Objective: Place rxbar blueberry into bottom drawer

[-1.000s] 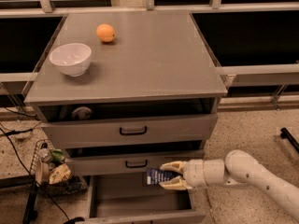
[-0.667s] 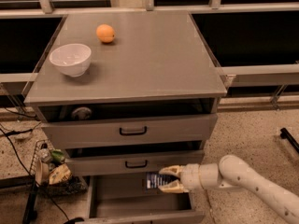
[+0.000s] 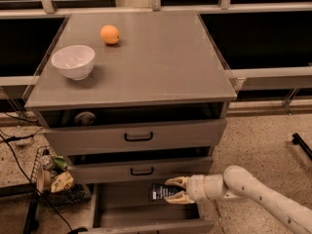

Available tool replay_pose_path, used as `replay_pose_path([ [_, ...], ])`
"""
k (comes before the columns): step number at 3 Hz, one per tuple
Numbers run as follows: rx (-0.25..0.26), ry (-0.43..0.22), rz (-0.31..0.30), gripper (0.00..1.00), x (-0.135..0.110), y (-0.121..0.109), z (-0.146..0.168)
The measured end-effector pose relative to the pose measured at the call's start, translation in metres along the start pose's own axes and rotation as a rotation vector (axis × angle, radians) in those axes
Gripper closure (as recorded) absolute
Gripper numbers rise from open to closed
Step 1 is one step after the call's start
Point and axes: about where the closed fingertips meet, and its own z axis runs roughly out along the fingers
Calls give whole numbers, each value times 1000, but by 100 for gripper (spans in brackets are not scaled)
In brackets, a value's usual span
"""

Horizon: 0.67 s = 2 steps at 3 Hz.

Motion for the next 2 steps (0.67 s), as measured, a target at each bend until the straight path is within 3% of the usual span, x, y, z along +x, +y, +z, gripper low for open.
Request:
replay_pose_path([
  [2,-48,2,-6,100,62,-1,39],
])
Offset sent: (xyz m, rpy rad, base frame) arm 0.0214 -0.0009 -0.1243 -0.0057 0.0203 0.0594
